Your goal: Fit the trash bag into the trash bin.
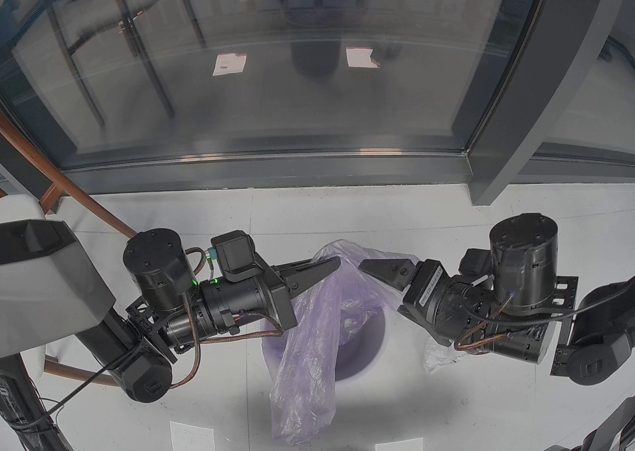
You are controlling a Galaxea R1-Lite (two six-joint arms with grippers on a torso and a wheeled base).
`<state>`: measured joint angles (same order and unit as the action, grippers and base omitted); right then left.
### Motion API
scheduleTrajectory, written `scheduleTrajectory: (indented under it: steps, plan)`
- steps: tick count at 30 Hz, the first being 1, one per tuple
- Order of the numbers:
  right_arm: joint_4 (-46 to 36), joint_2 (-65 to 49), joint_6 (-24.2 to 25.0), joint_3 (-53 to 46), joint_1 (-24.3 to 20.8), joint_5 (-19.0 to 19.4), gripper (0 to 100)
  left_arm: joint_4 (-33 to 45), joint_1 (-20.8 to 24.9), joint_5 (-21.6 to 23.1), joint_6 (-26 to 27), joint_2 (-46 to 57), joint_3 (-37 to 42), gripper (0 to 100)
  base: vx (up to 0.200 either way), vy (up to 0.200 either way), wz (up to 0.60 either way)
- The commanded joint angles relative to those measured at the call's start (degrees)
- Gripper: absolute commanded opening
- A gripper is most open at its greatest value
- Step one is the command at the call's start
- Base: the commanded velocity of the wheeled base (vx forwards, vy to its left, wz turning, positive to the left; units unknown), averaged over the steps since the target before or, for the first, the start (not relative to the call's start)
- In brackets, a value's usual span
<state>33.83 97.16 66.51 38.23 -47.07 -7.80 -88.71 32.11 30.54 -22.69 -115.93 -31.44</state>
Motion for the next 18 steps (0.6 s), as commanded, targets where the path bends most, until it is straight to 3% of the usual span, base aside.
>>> scheduleTrajectory:
  steps: [1, 7, 12, 18]
  plan:
    - [-3.5, -2.5, 5.5, 0.9, -0.5, 0.0, 100, 0.0, 0.1, -0.9, -0.4, -0.5, -1.3, 0, 0.000, 0.000, 0.00]
    - [-5.4, -4.1, 23.5, 4.3, -0.6, 0.1, 100, -0.1, 0.1, -1.5, -0.4, -0.4, -1.0, 0, 0.000, 0.000, 0.00]
    - [-5.2, -2.9, 26.9, 4.0, -4.3, 0.7, 100, -0.1, 0.1, -1.5, -0.5, -0.4, -1.0, 0, 0.000, 0.000, 0.00]
    - [-4.7, 2.5, 26.7, 5.8, -4.6, 0.6, 100, -0.1, 0.1, -1.5, -0.5, -0.4, -1.3, 0, 0.000, 0.000, 0.00]
